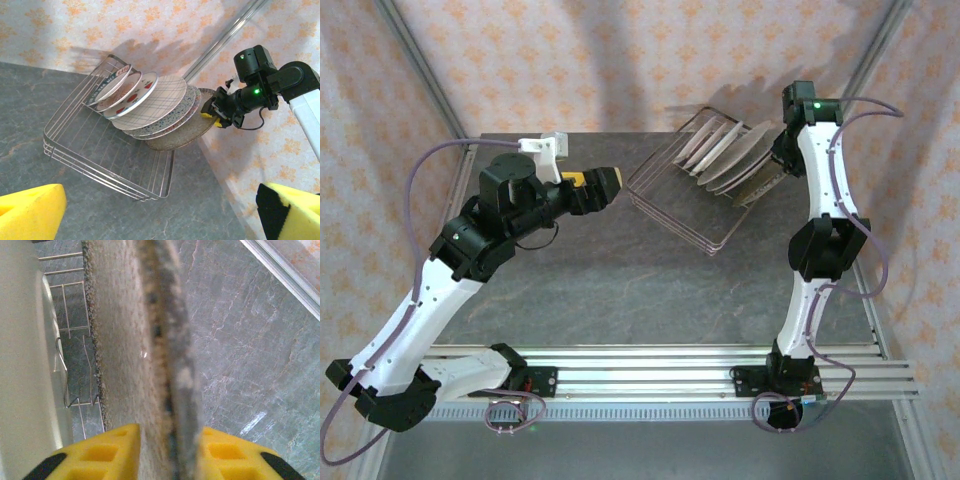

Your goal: Unload the plates from the dish rack

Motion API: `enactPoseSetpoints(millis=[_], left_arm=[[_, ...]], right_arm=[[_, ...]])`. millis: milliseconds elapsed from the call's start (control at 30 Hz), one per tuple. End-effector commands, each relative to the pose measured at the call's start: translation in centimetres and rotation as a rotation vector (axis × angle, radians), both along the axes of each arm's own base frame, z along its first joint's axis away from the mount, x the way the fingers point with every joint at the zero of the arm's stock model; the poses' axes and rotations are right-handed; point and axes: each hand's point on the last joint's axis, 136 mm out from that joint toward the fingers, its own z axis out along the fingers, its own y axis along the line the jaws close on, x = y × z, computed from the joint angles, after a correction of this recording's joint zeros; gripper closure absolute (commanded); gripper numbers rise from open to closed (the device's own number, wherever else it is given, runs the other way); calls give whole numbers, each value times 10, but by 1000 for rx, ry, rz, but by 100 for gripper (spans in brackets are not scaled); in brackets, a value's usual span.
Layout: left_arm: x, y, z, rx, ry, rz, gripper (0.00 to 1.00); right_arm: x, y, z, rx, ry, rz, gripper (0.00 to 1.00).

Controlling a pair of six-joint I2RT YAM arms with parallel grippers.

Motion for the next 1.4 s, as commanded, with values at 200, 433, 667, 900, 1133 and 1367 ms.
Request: enactPoseSetpoints(millis=[200,433,667,900,1133,1367], left_arm=[[2,-4,5,-9,-28,-9,2],[3,-5,5,-10,-29,-10,2],[2,-5,6,-13,-32,-14,2],[2,-6,5,-14,-31,-18,2],[1,-6,4,-14,-29,-18,2],[1,-6,4,-13,-29,-20,2]], right_arm=[[8,0,19,-37,-49,29,83],[6,2,31,-59,-62,42,90],[0,0,48,-81,-91,32,96],[-6,-2,58,-91,-108,5,100],[-12,-3,76,-101,-155,-22,100],[-18,-1,88,-96,-187,-31,100]])
